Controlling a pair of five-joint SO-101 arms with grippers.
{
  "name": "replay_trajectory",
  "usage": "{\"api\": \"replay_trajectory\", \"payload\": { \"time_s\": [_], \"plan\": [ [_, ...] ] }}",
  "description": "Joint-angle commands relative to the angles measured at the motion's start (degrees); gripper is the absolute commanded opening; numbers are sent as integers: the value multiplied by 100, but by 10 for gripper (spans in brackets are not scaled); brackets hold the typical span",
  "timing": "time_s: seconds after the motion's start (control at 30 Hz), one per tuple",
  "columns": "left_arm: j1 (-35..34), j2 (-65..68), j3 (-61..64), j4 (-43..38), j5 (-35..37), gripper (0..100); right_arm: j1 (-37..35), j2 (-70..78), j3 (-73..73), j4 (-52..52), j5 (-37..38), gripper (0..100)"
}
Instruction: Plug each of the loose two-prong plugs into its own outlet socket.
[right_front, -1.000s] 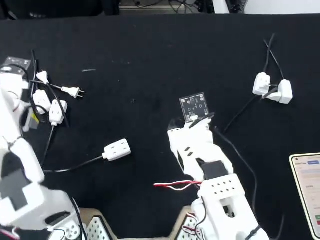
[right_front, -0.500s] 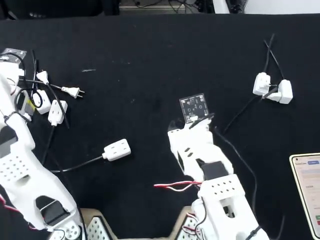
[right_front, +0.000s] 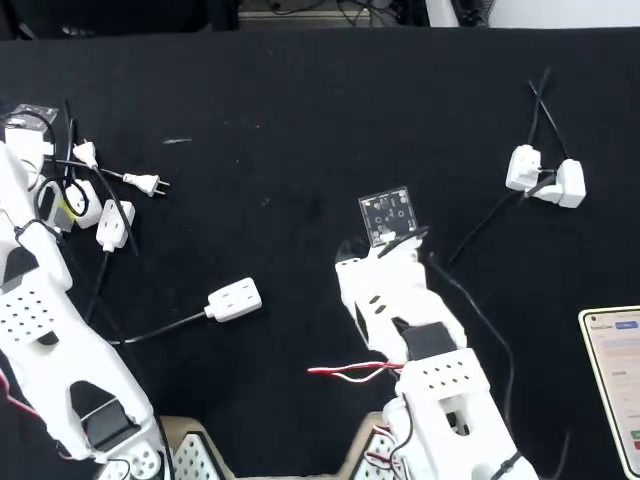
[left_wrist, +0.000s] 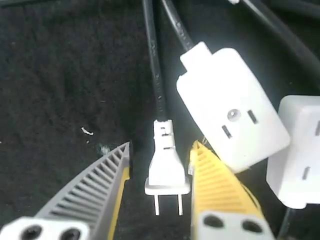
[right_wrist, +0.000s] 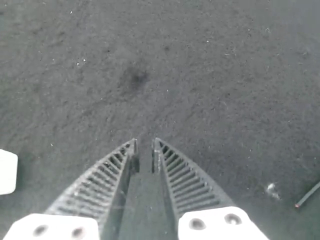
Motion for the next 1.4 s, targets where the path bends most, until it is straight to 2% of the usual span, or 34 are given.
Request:
{"api": "replay_trajectory", "payload": {
  "time_s": [0.0, 0.03, 0.23, 0.5, 0.57, 0.7, 0.87, 0.97, 1.07, 1.27, 1.37],
  "plan": [
    [84, -44, -321, 246, 334, 84, -79, -198, -40, -158, 18, 60],
    [101, -44, -321, 316, 360, 29, -79, -198, -40, -158, 18, 60],
    [163, -62, -356, 800, 343, 32, -70, -198, 66, -387, 18, 60],
    [-92, -677, -1604, 2611, 343, 30, -70, -198, 66, -387, 18, 60],
    [-154, -818, -1771, 2778, 360, 30, -70, -198, 66, -387, 18, 60],
    [-312, -1275, -1525, 2769, 369, 30, -53, -198, 48, -378, 18, 60],
    [-171, -2505, 101, 2769, 369, 30, 149, -198, -31, -352, 18, 57],
    [268, -3613, 1393, 2760, 369, 30, 563, -198, -303, -176, 9, 57],
    [1095, -4730, 2413, 2743, 580, 30, 1240, -198, -769, 229, -18, 60],
    [3556, -6268, 3336, 2743, 1582, 30, 2101, -198, -1789, 1811, 97, 60],
    [4532, -6470, 3415, 2611, 1820, 30, 2497, -198, -1859, 2303, 633, 60]
  ]
}}
